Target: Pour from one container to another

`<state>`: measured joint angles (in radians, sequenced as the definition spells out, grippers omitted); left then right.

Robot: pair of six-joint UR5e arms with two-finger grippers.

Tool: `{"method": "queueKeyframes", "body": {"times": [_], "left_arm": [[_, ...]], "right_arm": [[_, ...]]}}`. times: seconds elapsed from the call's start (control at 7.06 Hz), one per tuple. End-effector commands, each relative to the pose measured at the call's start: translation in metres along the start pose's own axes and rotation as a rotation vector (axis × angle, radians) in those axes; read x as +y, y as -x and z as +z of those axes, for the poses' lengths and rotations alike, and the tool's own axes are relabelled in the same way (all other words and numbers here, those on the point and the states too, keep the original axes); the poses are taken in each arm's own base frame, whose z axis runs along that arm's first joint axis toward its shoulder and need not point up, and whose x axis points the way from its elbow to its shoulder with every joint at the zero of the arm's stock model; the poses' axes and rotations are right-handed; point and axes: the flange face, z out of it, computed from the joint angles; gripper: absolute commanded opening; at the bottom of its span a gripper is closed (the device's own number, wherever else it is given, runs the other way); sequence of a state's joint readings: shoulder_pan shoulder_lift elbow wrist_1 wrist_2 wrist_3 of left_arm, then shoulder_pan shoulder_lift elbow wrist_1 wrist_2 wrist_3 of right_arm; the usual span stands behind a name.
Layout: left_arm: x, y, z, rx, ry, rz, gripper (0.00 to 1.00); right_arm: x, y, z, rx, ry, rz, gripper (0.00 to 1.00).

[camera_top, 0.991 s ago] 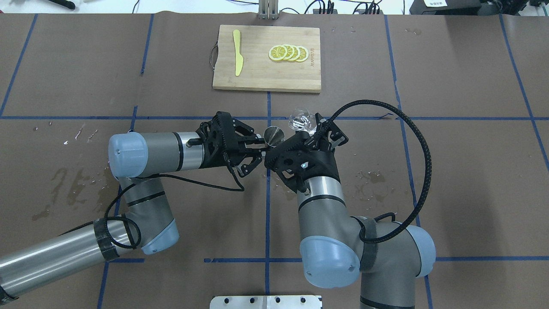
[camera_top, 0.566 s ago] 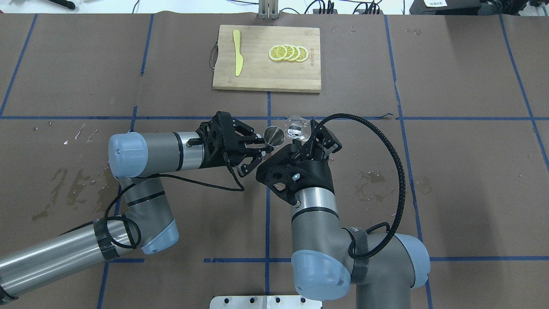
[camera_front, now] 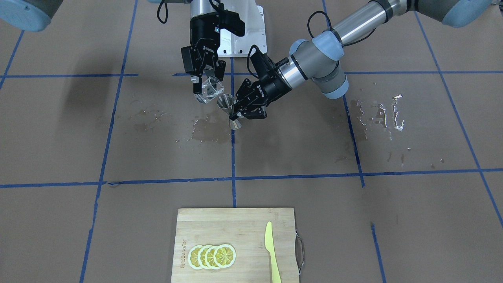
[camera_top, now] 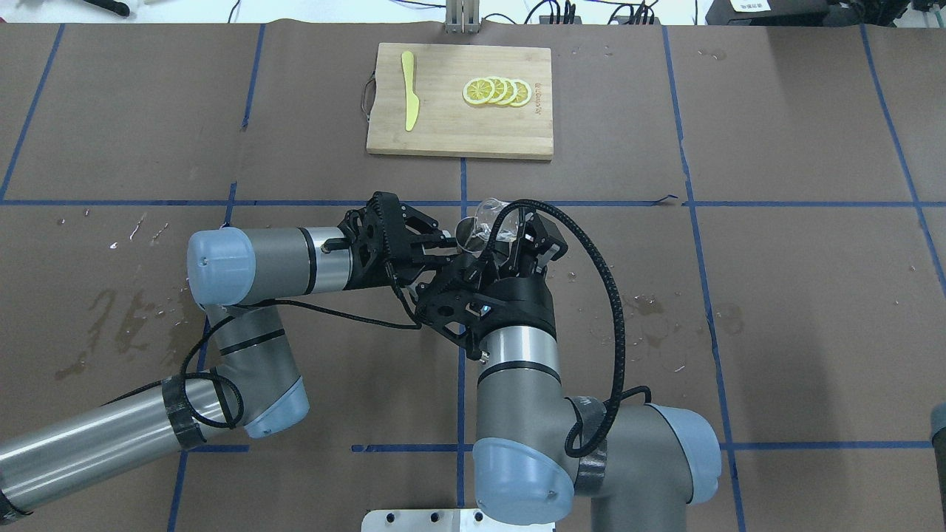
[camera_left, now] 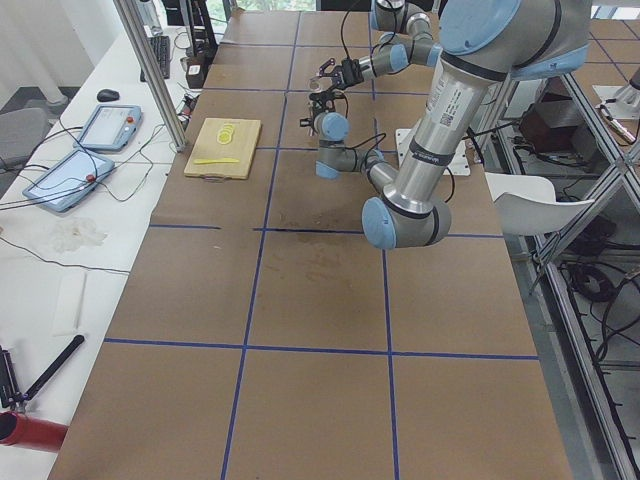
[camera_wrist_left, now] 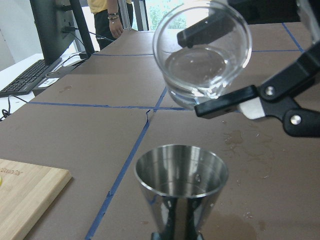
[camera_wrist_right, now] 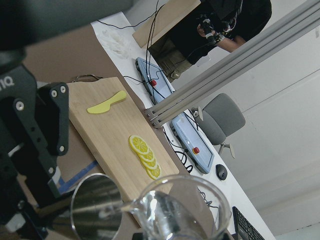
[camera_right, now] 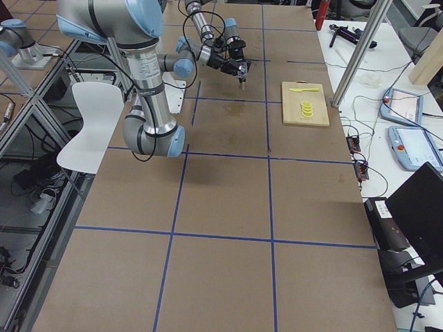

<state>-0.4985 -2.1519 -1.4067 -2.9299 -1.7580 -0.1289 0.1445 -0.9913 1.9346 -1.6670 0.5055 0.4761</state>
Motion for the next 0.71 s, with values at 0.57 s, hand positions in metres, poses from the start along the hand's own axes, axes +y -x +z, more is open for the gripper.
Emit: {"method": "queueKeyframes", "body": {"times": [0.57], "left_arm": [[-0.0013, -0.0003, 0.0002, 0.002, -0.003, 0.001, 0.0]], "right_arm": [[-0.0011, -0.0045, 0.01, 0.061, 0.028, -0.212, 0.0]]}}
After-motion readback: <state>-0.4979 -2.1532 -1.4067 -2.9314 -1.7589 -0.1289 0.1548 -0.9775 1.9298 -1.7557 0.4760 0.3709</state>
